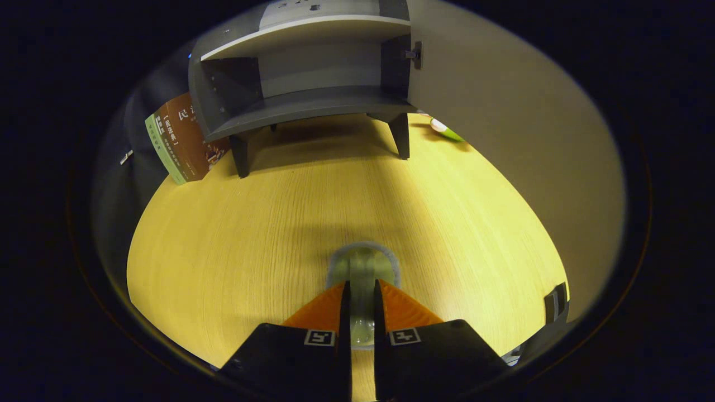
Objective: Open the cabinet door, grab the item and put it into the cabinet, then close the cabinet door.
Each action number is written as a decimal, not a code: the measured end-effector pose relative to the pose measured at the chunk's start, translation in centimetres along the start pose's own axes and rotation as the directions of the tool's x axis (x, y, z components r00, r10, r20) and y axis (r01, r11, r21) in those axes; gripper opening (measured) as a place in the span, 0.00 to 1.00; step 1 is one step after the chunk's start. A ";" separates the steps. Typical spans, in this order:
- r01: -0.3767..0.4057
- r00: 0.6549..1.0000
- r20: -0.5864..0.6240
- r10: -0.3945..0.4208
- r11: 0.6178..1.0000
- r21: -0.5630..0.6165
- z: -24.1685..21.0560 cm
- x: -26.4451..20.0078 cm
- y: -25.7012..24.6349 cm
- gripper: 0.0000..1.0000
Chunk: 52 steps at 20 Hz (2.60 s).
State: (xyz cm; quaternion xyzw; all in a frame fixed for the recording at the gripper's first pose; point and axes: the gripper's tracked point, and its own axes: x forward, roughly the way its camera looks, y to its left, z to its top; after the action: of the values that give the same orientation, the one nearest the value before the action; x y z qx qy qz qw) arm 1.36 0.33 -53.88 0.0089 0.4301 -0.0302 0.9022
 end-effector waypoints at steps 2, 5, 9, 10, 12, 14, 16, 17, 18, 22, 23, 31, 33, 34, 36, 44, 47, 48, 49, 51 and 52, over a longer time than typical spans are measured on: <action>0.012 1.000 0.024 -0.011 0.999 -0.048 0.3 -0.4 -0.2 0.21; -0.010 0.997 0.075 0.014 0.999 -0.046 2.9 -3.5 0.2 0.20; -0.075 0.982 0.169 0.079 0.997 -0.032 8.5 -9.1 1.9 0.21; -0.091 0.975 0.199 0.095 0.995 -0.031 10.2 -10.8 2.3 0.20; -0.117 0.957 0.265 0.123 0.992 -0.038 14.3 -14.3 3.2 0.20; -0.139 0.937 0.317 0.146 0.989 -0.045 18.5 -17.6 4.1 0.20; -0.162 0.918 0.357 0.173 0.985 -0.059 22.9 -20.6 4.9 0.20; -0.176 0.912 0.365 0.188 0.982 -0.066 24.8 -21.5 5.3 0.21; -0.190 0.903 0.379 0.201 0.980 -0.066 26.8 -22.3 5.7 0.20; -0.188 0.851 0.485 0.201 0.979 -0.075 36.1 -23.5 7.0 0.20; -0.186 0.845 0.497 0.198 0.980 -0.075 38.2 -23.2 7.2 0.20; -0.157 0.899 0.404 0.168 0.986 -0.060 47.1 -12.8 8.6 0.20; -0.145 0.922 0.358 0.148 0.989 -0.037 47.3 -9.3 8.6 0.20; -0.135 0.930 0.341 0.140 0.990 -0.037 47.4 -7.9 8.6 0.20; -0.124 0.939 0.319 0.132 0.991 -0.045 47.6 -5.2 9.0 0.20; -0.130 0.950 0.279 0.144 0.989 -0.066 49.4 0.3 11.1 0.20; -0.143 0.950 0.274 0.149 0.989 -0.041 49.8 1.0 11.4 0.27; -0.133 0.950 0.281 0.137 0.990 -0.034 50.1 1.1 11.1 0.30; -0.136 0.946 0.292 0.139 0.990 -0.032 50.2 0.8 11.1 0.34; -0.120 0.936 0.328 0.124 0.992 -0.032 50.9 0.1 10.7 0.61; -0.111 0.926 0.360 0.115 0.993 -0.031 51.4 -0.8 10.3 0.74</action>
State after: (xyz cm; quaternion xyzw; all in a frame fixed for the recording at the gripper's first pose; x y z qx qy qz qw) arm 41.35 8.53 -20.93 0.0236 0.2561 0.0228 0.9661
